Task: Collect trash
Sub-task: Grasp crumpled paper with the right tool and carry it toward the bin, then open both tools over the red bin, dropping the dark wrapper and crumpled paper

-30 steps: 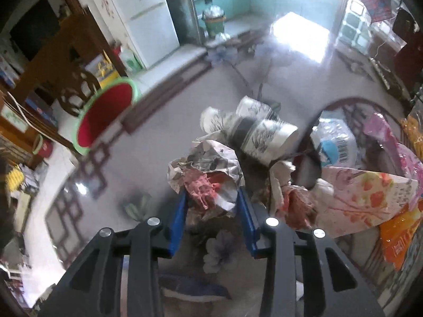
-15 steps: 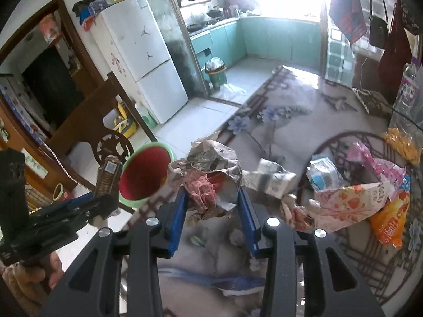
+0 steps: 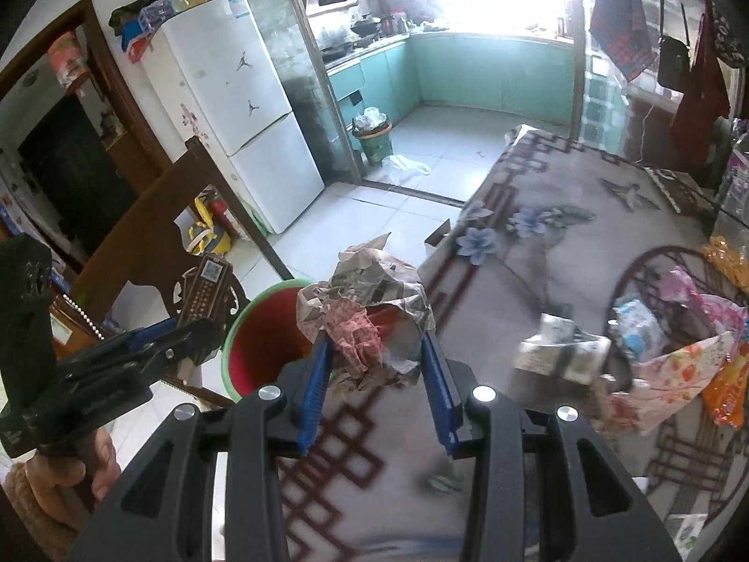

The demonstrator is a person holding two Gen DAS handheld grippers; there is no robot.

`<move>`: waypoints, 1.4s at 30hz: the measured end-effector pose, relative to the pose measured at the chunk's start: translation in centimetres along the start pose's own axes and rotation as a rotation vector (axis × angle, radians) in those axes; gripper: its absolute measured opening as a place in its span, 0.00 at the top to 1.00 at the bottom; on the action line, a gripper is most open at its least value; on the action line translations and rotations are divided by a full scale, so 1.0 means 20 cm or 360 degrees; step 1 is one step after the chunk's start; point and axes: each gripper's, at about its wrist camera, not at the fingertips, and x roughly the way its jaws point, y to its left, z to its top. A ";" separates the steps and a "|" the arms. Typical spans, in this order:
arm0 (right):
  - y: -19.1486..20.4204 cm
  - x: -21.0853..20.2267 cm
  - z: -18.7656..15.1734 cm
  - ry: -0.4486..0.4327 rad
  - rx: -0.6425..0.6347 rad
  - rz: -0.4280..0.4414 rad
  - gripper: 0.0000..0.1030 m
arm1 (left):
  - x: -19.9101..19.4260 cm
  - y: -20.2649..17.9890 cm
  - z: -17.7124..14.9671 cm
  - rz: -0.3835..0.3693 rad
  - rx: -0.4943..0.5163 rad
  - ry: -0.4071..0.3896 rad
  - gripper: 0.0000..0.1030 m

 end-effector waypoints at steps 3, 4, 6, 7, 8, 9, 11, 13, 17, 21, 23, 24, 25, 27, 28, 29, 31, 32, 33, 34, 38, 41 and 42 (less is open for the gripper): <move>0.09 0.08 0.02 0.0034 0.0007 0.0024 0.63 | 0.02 0.11 0.03 0.0016 0.0006 0.0021 0.62; 0.11 0.11 0.02 0.0049 0.0007 0.0035 0.63 | 0.03 0.15 0.05 0.0026 0.0005 0.0032 0.62; 0.17 0.18 0.03 0.0083 -0.0006 0.0062 0.63 | 0.05 0.22 0.07 0.0043 0.0000 0.0048 0.62; 0.21 0.22 0.03 0.0103 -0.0019 0.0073 0.63 | 0.06 0.26 0.07 0.0054 -0.0009 0.0061 0.62; 0.23 0.24 0.04 0.0117 -0.0029 0.0085 0.63 | 0.07 0.30 0.08 0.0061 -0.0019 0.0073 0.62; 0.26 0.28 0.04 0.0137 -0.0037 0.0096 0.63 | 0.08 0.33 0.09 0.0064 -0.0026 0.0081 0.62; 0.31 0.36 0.04 0.0185 -0.0043 0.0116 0.63 | 0.11 0.39 0.10 0.0074 -0.0039 0.0109 0.62; 0.36 0.43 0.05 0.0234 -0.0046 0.0140 0.63 | 0.13 0.44 0.10 0.0080 -0.0042 0.0129 0.62; 0.44 0.51 0.06 0.0283 -0.0093 0.0159 0.63 | 0.17 0.52 0.11 0.0063 -0.0080 0.0157 0.62; 0.50 0.61 0.08 0.0327 -0.0134 0.0156 0.63 | 0.21 0.60 0.14 0.0071 -0.0119 0.0165 0.62; 0.51 0.64 0.09 0.0347 -0.0139 0.0159 0.63 | 0.22 0.63 0.17 0.0072 -0.0140 0.0156 0.62; 0.52 0.66 0.09 0.0358 -0.0144 0.0160 0.63 | 0.23 0.65 0.18 0.0070 -0.0146 0.0152 0.62; 0.53 0.67 0.09 0.0366 -0.0151 0.0160 0.63 | 0.23 0.65 0.19 0.0070 -0.0145 0.0150 0.62; 0.53 0.71 0.10 0.0385 -0.0160 0.0158 0.63 | 0.24 0.66 0.20 0.0074 -0.0140 0.0147 0.62; 0.53 0.72 0.10 0.0393 -0.0161 0.0157 0.63 | 0.26 0.67 0.20 0.0075 -0.0143 0.0148 0.62; 0.53 0.74 0.11 0.0404 -0.0162 0.0158 0.63 | 0.27 0.69 0.20 0.0074 -0.0152 0.0155 0.62; 0.53 0.77 0.11 0.0420 -0.0164 0.0162 0.63 | 0.29 0.71 0.21 0.0077 -0.0165 0.0163 0.62; 0.53 0.79 0.11 0.0431 -0.0166 0.0164 0.63 | 0.30 0.72 0.21 0.0081 -0.0170 0.0170 0.62; 0.54 0.80 0.11 0.0438 -0.0169 0.0166 0.63 | 0.32 0.73 0.21 0.0087 -0.0176 0.0181 0.62; 0.54 0.81 0.11 0.0444 -0.0171 0.0170 0.63 | 0.33 0.73 0.21 0.0091 -0.0177 0.0187 0.62; 0.55 0.83 0.11 0.0448 -0.0176 0.0183 0.63 | 0.36 0.75 0.23 0.0096 -0.0175 0.0199 0.62; 0.56 0.86 0.11 0.0465 -0.0175 0.0196 0.62 | 0.40 0.75 0.24 0.0090 -0.0166 0.0220 0.62; 0.56 0.87 0.11 0.0470 -0.0176 0.0207 0.61 | 0.41 0.75 0.24 0.0091 -0.0160 0.0227 0.62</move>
